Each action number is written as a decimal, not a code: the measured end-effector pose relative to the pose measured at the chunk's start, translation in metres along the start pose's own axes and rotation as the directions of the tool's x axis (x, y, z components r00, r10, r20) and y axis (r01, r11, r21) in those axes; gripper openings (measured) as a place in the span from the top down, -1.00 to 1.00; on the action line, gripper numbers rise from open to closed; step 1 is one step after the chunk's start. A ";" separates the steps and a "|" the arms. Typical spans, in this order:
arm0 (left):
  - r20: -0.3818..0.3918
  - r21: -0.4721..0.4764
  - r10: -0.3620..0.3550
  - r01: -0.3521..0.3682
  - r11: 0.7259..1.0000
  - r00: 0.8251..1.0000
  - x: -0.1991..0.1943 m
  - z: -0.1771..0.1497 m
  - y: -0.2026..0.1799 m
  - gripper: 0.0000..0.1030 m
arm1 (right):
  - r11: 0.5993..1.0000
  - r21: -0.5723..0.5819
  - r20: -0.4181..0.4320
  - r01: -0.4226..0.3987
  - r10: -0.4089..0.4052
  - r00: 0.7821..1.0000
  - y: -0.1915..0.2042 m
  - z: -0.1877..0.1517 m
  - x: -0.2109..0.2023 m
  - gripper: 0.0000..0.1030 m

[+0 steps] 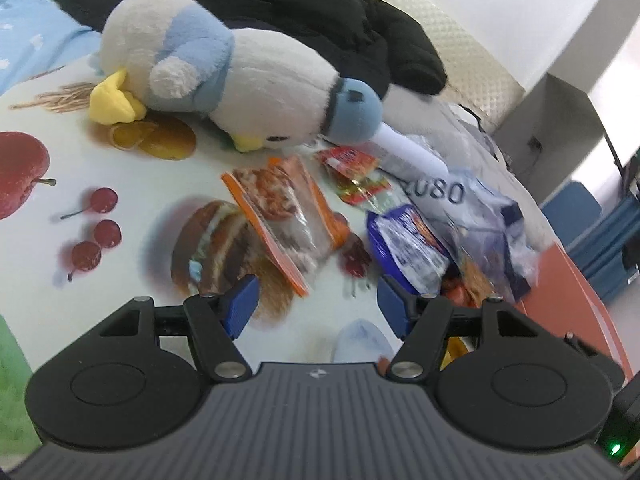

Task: Organize snacks
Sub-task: 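Lower both tools into the snack pile near the plush penguin, then grasp orange-edged clear bag with left tool while right tool grasps green-labelled bag, then lift both held bags and carry them over the pink box, then lower both bags into the pink box and open both tools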

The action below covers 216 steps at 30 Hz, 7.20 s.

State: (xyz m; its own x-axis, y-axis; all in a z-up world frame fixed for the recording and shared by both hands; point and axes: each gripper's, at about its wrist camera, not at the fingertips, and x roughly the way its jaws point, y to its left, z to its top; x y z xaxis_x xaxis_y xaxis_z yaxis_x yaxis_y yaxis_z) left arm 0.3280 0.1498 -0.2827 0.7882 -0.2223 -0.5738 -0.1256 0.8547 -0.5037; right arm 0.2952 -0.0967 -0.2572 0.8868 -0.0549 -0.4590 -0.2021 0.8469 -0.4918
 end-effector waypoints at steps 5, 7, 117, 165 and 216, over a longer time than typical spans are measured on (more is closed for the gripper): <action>0.020 -0.063 0.002 -0.001 0.998 1.000 0.009 0.008 0.010 -0.20 | 0.998 -0.061 0.004 0.025 -0.024 1.000 0.009 -0.002 0.014 0.47; 0.022 -0.072 -0.003 0.005 0.997 1.000 0.012 0.010 0.014 -0.05 | 0.997 -0.073 0.007 0.034 -0.034 0.999 0.010 0.000 0.017 0.58; -0.021 0.216 0.083 -0.076 0.973 0.996 -0.233 -0.055 -0.093 -0.14 | 0.810 0.539 0.025 -0.232 0.260 0.965 -0.082 -0.031 -0.222 0.76; -0.253 0.499 -0.158 0.268 0.824 0.955 -0.126 -0.078 -0.386 -0.14 | 0.654 0.754 -0.052 0.065 -0.038 0.998 -0.291 -0.106 -0.256 0.77; -0.189 0.544 -0.156 0.236 0.805 0.969 -0.178 -0.073 -0.381 -0.40 | 0.672 0.740 0.007 -0.006 0.000 1.000 -0.286 -0.098 -0.261 -0.13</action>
State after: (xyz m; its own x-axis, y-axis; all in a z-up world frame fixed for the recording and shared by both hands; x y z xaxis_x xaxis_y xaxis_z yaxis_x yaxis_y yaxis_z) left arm 0.1920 -0.1704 -0.0357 0.6698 -0.4378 -0.5997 0.4124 0.8910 -0.1898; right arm 0.0805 -0.3761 -0.0692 0.8897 -0.0507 -0.4538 0.1668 0.9612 0.2197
